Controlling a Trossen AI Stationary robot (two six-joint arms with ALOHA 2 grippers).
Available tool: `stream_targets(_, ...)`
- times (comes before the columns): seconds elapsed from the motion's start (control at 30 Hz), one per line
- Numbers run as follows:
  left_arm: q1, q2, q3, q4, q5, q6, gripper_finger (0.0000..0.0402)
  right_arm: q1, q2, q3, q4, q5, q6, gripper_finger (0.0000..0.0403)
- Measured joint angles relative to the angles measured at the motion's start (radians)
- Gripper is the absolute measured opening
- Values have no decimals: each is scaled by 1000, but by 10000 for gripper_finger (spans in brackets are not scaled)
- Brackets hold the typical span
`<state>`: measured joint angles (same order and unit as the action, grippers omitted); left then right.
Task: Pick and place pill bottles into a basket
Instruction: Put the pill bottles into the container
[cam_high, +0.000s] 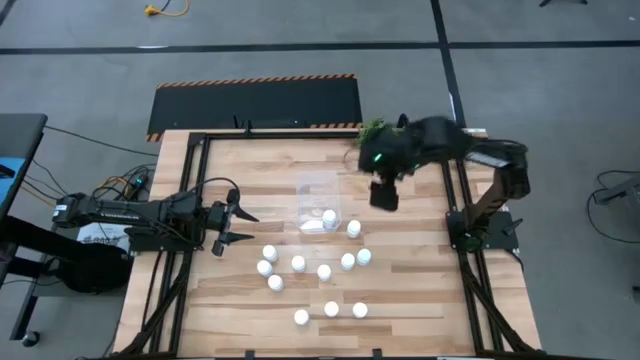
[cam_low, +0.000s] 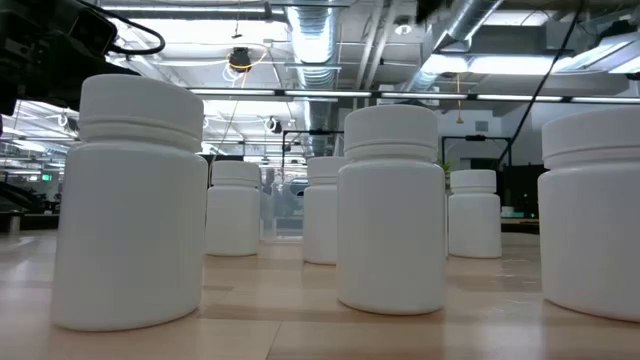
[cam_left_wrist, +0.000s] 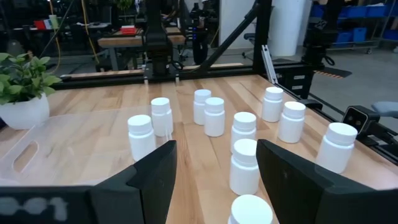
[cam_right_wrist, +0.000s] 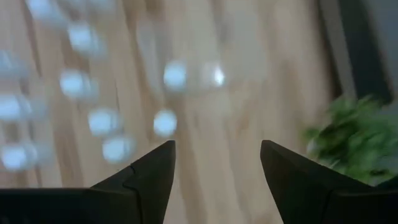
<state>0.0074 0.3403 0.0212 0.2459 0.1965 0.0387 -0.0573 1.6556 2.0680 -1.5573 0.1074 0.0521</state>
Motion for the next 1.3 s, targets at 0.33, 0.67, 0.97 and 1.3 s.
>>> stream_targets(0.33, 0, 0, 0, 0, 0, -4, 211, -22, 8, 94, -14, 40, 32, 230)
stream_targets(0.67, 0, 0, 0, 0, -1, -5, 211, 51, 48, -338, 288, -58, -76, 230)
stream_targets(0.97, 0, 0, 0, -1, 0, -23, 211, 51, 56, -603, 416, -85, 6, 230)
stream_targets(1.3, 0, 0, 0, -1, -1, -23, 211, 93, 54, -725, 577, -83, 35, 230)
